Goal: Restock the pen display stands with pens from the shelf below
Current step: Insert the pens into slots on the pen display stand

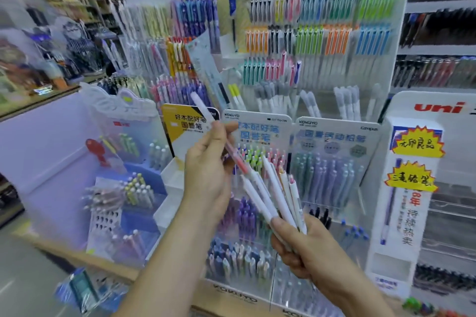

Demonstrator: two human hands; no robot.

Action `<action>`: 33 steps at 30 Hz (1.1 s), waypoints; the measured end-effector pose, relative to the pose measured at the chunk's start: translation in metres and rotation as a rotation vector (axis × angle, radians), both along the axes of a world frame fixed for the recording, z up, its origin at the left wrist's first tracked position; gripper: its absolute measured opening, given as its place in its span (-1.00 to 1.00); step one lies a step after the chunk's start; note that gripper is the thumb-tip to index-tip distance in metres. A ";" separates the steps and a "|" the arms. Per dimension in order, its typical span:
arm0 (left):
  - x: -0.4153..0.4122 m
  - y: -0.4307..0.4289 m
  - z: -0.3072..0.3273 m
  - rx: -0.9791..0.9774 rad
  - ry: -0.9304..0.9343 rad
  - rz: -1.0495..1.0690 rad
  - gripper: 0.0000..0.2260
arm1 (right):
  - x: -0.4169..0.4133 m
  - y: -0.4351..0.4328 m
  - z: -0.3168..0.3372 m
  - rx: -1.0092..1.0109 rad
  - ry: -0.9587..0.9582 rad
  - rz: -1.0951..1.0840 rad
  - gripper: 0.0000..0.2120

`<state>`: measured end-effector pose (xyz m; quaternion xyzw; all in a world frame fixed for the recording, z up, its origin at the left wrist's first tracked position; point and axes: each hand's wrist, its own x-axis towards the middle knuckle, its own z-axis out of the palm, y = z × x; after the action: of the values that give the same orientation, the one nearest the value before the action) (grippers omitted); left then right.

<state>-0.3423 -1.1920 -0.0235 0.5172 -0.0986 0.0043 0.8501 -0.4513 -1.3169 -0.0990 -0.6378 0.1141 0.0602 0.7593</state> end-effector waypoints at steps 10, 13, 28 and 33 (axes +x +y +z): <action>0.031 0.009 -0.034 0.284 0.081 -0.168 -0.87 | 0.061 -0.003 -0.014 0.260 0.006 -0.088 -0.64; 0.033 0.002 -0.044 0.392 0.056 -0.123 -0.74 | 0.074 0.004 -0.011 0.257 -0.004 -0.058 -0.71; 0.136 0.085 -0.052 0.260 0.071 -0.350 -0.84 | 0.137 0.103 -0.016 0.349 -0.029 -0.328 -0.87; 0.178 0.131 -0.043 0.415 -0.088 -0.284 -0.94 | 0.158 0.142 -0.022 -0.098 -0.067 -0.581 -0.82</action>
<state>-0.1642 -1.0611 -0.0661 0.6609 -0.2060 -0.1127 0.7128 -0.2933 -1.1749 -0.1213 -0.6160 0.2695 -0.1865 0.7163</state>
